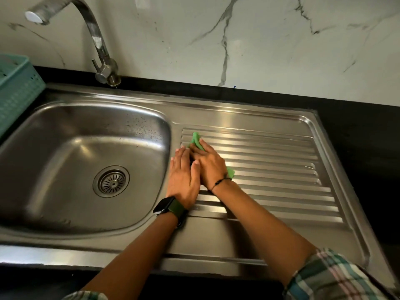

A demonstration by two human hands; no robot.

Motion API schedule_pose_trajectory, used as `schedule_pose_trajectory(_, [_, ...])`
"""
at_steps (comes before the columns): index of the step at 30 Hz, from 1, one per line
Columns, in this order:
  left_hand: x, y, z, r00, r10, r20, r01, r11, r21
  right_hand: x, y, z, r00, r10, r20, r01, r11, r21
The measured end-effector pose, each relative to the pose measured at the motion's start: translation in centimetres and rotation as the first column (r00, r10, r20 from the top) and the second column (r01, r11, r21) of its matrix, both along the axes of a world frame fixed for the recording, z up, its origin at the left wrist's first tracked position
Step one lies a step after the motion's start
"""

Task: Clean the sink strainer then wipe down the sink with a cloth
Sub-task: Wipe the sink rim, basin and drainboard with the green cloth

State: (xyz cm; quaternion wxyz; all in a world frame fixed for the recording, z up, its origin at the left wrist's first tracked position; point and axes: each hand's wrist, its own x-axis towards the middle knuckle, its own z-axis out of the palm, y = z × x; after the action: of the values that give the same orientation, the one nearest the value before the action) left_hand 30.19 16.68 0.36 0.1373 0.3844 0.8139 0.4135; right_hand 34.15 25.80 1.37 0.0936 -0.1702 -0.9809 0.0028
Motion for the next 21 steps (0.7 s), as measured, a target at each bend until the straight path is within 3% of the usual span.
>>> schedule_pose_trajectory(1, [0.1,0.0,0.1,1.0,-0.025,-0.012,0.025,1.0,-0.014,0.7,0.2,0.6,0.999,0.031,-0.02,-0.029,0.997,0.067])
schedule_pose_trajectory(5, [0.1,-0.5,0.3,0.999,-0.041,-0.008,0.041,0.999,-0.027,5.0,2.1,1.6,0.992,0.02,-0.125,-0.012,0.998,0.065])
schedule_pose_trajectory(7, [-0.1,-0.6,0.4,0.999,-0.035,0.014,0.036,0.999,-0.024,8.3,3.6,1.9,0.994,-0.049,-0.101,0.058,0.995,0.086])
schedule_pose_trajectory(9, [-0.1,-0.7,0.5,0.998,-0.05,0.023,0.051,0.998,-0.033,12.6,5.8,1.9,0.979,-0.205,-0.018,0.204,0.979,-0.017])
schedule_pose_trajectory(13, [-0.1,-0.8,0.2,0.998,-0.059,0.027,0.059,0.998,-0.032,19.7,8.3,1.7,0.805,-0.59,0.065,0.591,0.788,-0.173])
schedule_pose_trajectory(17, [0.0,-0.3,0.1,0.998,-0.051,0.045,0.053,0.998,-0.032,16.6,7.0,0.7,0.542,-0.84,-0.019,0.808,0.527,-0.264])
schedule_pose_trajectory(18, [0.0,-0.2,0.1,0.998,-0.047,0.048,0.048,0.998,-0.027,15.3,6.6,0.6,0.524,-0.85,-0.046,0.81,0.514,-0.283])
schedule_pose_trajectory(21, [0.0,0.0,0.1,0.996,-0.054,0.064,0.056,0.998,-0.027,11.6,5.3,0.8,0.6,-0.79,-0.128,0.728,0.605,-0.321])
